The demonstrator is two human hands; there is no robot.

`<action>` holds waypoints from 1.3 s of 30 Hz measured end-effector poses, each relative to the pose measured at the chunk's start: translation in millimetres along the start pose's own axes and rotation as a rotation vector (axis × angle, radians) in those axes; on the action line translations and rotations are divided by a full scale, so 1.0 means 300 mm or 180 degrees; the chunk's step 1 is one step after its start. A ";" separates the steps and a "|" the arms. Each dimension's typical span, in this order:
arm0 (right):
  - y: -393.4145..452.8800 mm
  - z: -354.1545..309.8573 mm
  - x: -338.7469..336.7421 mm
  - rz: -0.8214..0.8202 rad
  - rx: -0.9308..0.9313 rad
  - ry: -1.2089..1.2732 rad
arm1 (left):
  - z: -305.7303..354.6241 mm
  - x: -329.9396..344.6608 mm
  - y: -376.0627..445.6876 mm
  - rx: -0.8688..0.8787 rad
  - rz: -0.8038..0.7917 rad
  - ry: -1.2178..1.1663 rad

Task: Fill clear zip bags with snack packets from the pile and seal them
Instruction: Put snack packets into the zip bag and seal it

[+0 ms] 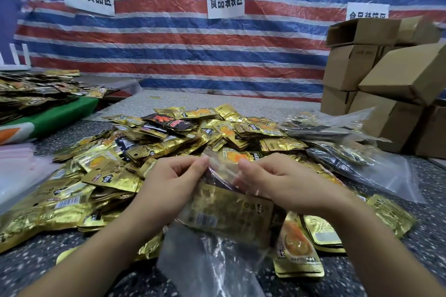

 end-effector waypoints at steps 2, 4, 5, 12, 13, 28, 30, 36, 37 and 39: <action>-0.006 -0.001 -0.008 0.0022 -0.0230 -0.0083 | 0.001 -0.006 0.005 -0.0115 0.0046 -0.0134; -0.005 0.002 -0.009 0.0235 -0.0355 -0.0079 | 0.001 -0.013 0.008 -0.0205 0.0037 -0.0256; -0.003 0.002 -0.010 0.0348 -0.0373 -0.0039 | 0.000 -0.014 0.010 -0.0227 0.0013 -0.0319; 0.000 0.015 -0.009 0.0621 -0.0420 -0.0032 | -0.005 -0.002 -0.002 -0.0619 -0.0636 -0.0297; 0.001 0.013 -0.006 0.0620 -0.0429 -0.0063 | -0.012 0.003 -0.005 -0.0653 -0.0685 -0.0179; 0.037 0.048 0.007 0.0611 0.0684 0.1467 | 0.013 -0.033 0.040 -0.0780 0.0504 -0.1384; 0.033 0.056 -0.001 0.0603 0.0677 0.1222 | 0.011 -0.035 0.037 -0.0762 0.0477 -0.1401; 0.038 0.045 0.003 0.0715 0.0485 0.1499 | 0.008 -0.033 0.030 -0.0691 0.0270 -0.1037; 0.038 0.044 0.000 0.0775 0.0409 0.1604 | 0.011 -0.033 0.030 -0.0641 0.0257 -0.1031; 0.036 0.046 -0.008 0.0792 0.0284 0.1609 | 0.016 -0.034 0.029 -0.0598 0.0208 -0.1011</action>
Point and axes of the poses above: each hand's wrist, its own y-axis towards the middle knuckle, its own x-axis out of the palm, z = x × y, the point moved 1 cm from there along y, towards the middle knuckle, and after that the axes turned 5 degrees about z, right-handed, at the moved point
